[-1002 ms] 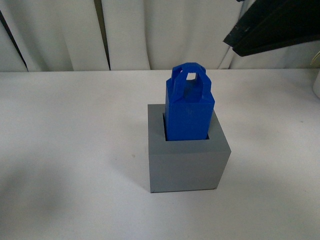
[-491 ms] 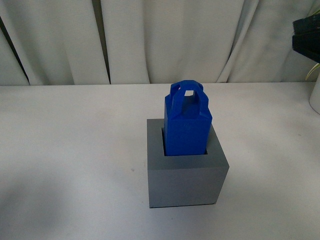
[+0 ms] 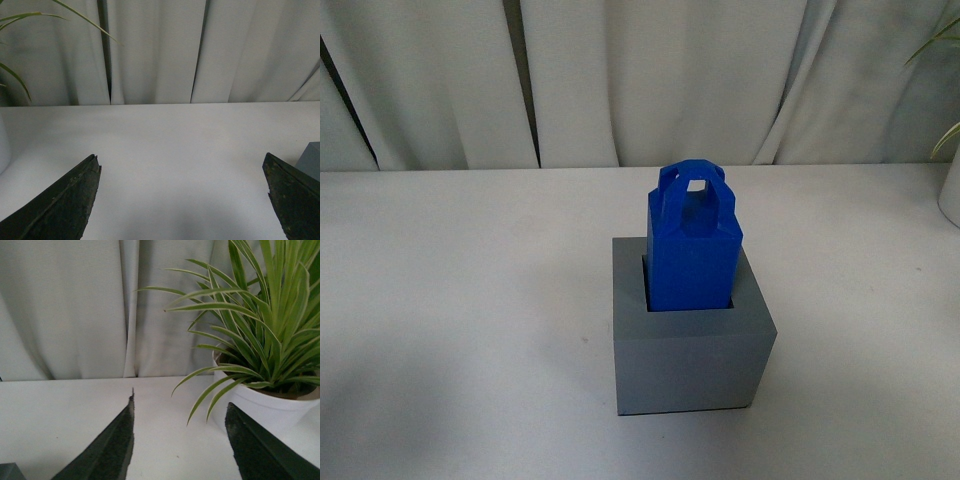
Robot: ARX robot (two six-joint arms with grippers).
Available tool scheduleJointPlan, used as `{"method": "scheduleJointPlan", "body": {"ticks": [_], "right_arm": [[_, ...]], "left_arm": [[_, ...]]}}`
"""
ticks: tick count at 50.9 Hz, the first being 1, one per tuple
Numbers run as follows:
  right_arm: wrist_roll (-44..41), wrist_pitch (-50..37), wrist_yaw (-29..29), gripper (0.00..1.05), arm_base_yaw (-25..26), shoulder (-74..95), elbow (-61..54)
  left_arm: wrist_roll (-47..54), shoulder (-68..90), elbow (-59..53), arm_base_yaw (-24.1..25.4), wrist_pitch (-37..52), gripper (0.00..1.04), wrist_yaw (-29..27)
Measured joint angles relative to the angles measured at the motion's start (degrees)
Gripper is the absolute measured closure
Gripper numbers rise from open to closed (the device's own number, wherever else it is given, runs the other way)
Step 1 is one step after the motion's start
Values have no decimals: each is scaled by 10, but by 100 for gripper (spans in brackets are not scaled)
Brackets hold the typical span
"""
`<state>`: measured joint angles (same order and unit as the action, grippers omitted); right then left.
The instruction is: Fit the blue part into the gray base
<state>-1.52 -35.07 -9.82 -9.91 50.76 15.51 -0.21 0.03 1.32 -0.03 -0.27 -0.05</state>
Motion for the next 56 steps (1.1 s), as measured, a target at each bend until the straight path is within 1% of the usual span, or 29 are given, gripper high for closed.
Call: {"method": "scheduleJointPlan", "body": {"ticks": [2, 5, 7, 10, 11, 15, 17, 19, 24, 40, 47, 56], "right_arm": [[3, 0, 8, 64, 6, -11, -13], [5, 1, 19, 79, 17, -34, -37], [5, 3, 25, 86, 23, -46, -46], [6, 10, 36, 100, 32, -71, -63], [6, 12, 38, 103, 35, -77, -67], [8, 25, 49, 103, 48, -107, -85], [8, 32, 81, 103, 67, -120, -92], [8, 37, 92, 103, 78, -127, -95], [9, 52, 95, 103, 96, -155, -106], [9, 111, 99, 103, 98, -242, -132], [9, 103, 99, 103, 98, -259, -152], [9, 143, 99, 103, 98, -300, -152]], "left_arm": [[0, 0, 0, 0, 0, 6, 1], [0, 0, 0, 0, 0, 6, 1], [0, 0, 0, 0, 0, 6, 0], [0, 0, 0, 0, 0, 6, 0], [0, 0, 0, 0, 0, 6, 0], [0, 0, 0, 0, 0, 6, 1], [0, 0, 0, 0, 0, 6, 1], [0, 0, 0, 0, 0, 6, 1], [0, 0, 0, 0, 0, 6, 0], [0, 0, 0, 0, 0, 6, 0], [0, 0, 0, 0, 0, 6, 0], [0, 0, 0, 0, 0, 6, 0]]}}
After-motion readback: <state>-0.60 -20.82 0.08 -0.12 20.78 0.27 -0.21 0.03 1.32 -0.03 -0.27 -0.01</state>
